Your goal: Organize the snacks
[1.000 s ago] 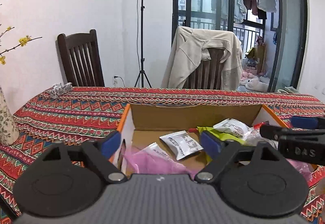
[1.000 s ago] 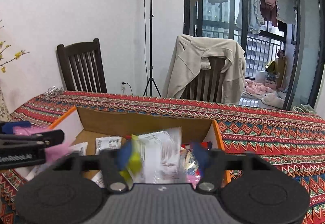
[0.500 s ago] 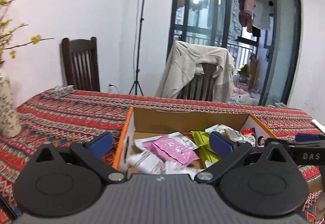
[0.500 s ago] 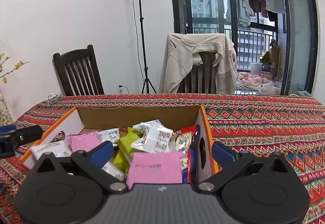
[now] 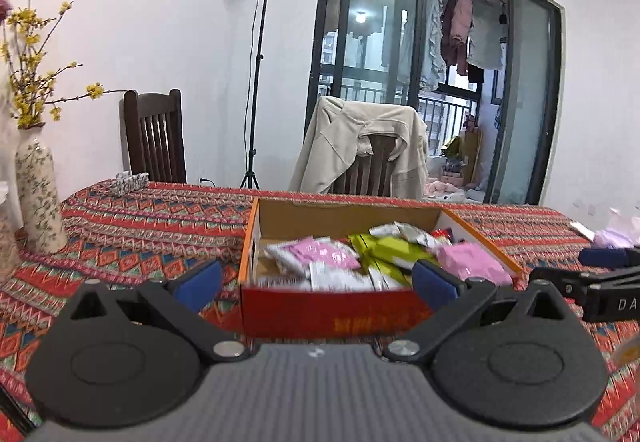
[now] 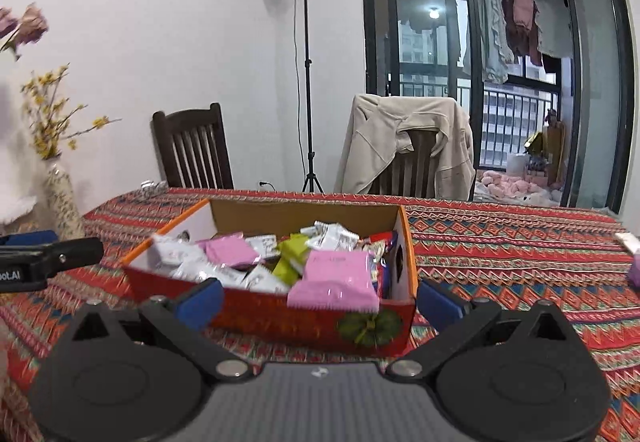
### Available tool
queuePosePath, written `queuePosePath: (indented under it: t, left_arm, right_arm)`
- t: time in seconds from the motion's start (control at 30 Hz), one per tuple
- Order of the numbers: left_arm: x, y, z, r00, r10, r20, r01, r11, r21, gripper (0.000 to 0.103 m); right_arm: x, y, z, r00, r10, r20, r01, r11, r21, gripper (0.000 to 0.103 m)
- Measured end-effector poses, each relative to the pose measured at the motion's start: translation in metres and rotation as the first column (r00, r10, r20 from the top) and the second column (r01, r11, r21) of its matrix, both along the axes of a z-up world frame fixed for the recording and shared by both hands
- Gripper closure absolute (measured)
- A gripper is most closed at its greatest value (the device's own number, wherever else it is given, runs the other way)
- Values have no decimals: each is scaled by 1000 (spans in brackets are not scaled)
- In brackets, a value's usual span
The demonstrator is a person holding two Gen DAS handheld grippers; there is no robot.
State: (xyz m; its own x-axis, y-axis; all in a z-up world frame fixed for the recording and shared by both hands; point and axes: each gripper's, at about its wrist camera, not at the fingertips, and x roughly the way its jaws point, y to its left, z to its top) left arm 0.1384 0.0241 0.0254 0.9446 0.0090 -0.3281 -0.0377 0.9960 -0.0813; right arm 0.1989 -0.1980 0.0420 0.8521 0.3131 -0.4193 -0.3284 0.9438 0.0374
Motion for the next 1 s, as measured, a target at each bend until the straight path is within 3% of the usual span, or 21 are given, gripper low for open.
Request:
queuePosePath:
  t: [0.43, 1.0]
  left_arm:
    - [-67, -2, -26, 998, -3, -57, 2, 1000, -25, 0]
    - [-91, -26, -41, 995, -48, -85, 46, 999, -29, 0]
  right_arm:
    - [-70, -20, -29, 997, -13, -75, 17, 999, 48, 0]
    - [-100, -25, -45, 992, -17, -124, 30, 995, 96, 0]
